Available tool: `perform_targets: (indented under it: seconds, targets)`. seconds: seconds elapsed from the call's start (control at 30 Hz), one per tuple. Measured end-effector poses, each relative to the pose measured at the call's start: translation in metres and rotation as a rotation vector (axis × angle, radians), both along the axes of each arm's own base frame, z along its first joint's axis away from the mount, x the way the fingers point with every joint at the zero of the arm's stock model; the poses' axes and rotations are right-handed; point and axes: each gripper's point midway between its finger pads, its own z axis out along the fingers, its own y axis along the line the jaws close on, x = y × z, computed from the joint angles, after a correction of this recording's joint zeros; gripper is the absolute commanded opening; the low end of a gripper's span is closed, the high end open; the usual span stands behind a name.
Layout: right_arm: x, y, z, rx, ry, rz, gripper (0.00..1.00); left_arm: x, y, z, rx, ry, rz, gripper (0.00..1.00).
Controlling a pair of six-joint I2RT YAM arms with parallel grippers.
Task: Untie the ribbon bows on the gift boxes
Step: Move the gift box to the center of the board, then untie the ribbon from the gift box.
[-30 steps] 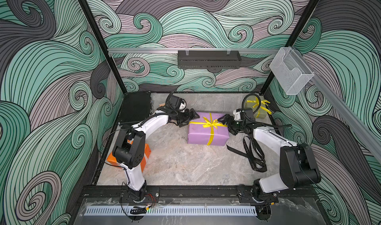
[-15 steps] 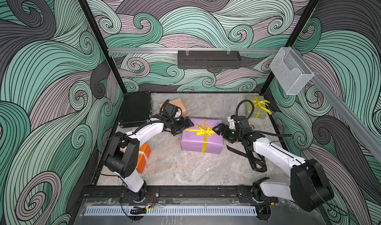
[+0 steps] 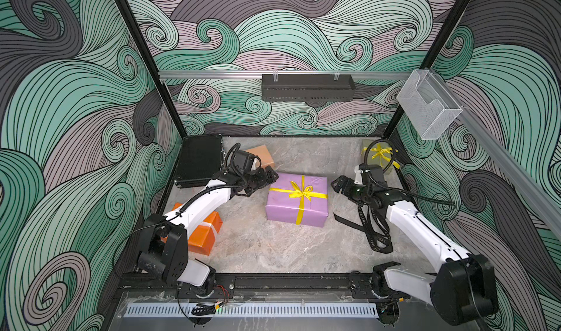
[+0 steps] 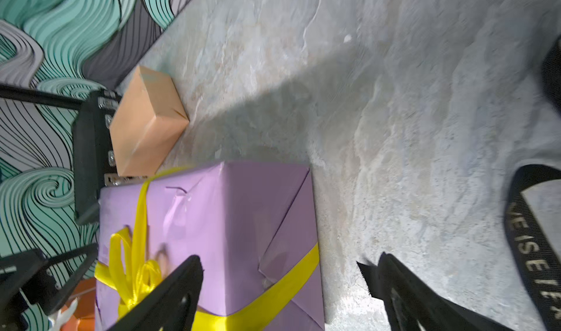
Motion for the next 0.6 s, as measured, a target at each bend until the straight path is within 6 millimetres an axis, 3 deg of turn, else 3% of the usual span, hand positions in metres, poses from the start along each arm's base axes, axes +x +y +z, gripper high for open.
perform_targets:
  seconds: [0.17,0.23,0.33,0.47,0.6]
  targets:
    - [-0.005,0.009,0.06,0.06,-0.157,0.05,0.74,-0.005,0.007,0.039,-0.023,-0.114,0.01,0.81]
    - [-0.009,0.024,0.083,0.089,-0.197,0.123,0.67,-0.006,0.006,0.051,-0.047,-0.148,0.002,0.74]
    - [-0.019,0.055,0.102,0.096,-0.206,0.259,0.62,-0.007,-0.001,0.058,-0.078,-0.166,-0.034,0.68]
    - [-0.043,0.101,0.101,0.069,-0.173,0.464,0.54,-0.012,-0.011,0.057,-0.095,-0.159,-0.089,0.61]
    - [-0.069,0.134,0.068,-0.026,-0.065,0.637,0.46,-0.016,-0.029,0.047,-0.107,-0.119,-0.157,0.51]
